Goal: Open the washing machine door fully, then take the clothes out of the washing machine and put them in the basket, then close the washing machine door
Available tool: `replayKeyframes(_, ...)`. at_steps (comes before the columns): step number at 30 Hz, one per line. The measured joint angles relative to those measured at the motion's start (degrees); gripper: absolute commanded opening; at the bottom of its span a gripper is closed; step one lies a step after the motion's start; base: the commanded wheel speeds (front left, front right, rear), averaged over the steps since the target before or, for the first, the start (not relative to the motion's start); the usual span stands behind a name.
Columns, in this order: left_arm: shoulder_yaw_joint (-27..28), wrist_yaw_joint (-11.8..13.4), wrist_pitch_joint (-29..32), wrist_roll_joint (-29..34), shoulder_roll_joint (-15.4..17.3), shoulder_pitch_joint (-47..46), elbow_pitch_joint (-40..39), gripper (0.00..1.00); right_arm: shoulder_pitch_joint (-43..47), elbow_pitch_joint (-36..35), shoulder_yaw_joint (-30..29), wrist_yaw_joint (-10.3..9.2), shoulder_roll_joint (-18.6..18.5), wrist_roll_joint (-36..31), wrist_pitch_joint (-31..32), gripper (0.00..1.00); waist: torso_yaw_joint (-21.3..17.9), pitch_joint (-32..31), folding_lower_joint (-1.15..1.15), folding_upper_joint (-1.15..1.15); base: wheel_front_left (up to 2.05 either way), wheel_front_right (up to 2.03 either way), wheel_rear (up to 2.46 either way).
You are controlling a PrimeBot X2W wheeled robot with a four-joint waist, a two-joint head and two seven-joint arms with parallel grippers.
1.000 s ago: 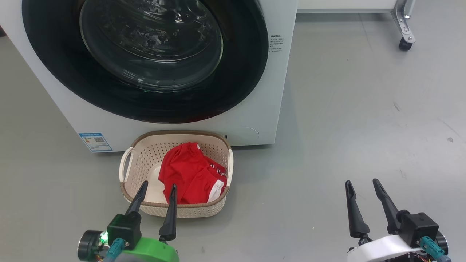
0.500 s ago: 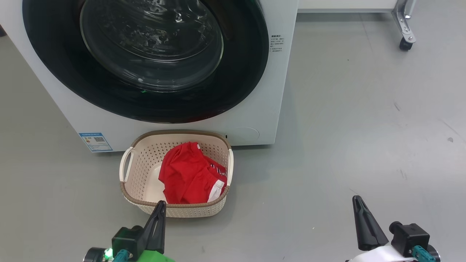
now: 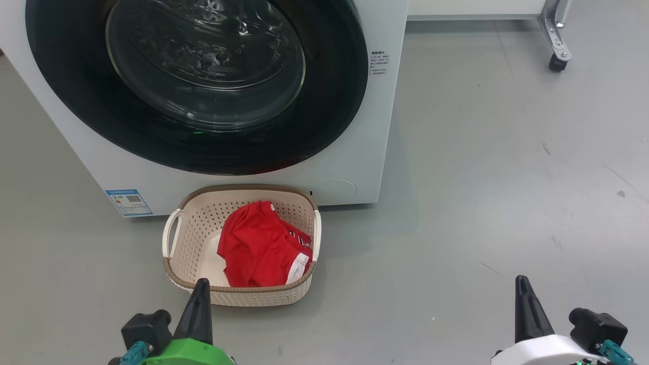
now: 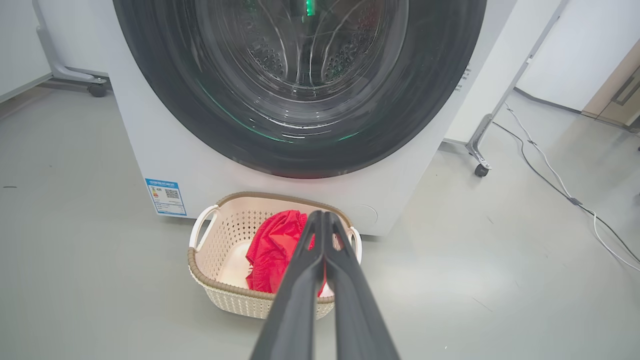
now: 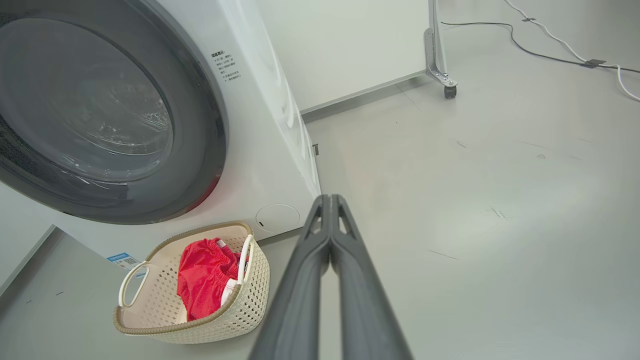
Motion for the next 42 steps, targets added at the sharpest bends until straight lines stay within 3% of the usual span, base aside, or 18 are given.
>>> replayKeyframes(42, 8.8, -4.54, 7.24, -31.59, 1.05, -0.47, -0.04, 0.0, -5.16, 2.69, -5.89, 3.28, -0.99, 31.97, 7.27, 0.0, -1.95, -1.19, 0.0, 0.0, 0.0, 0.0, 0.0)
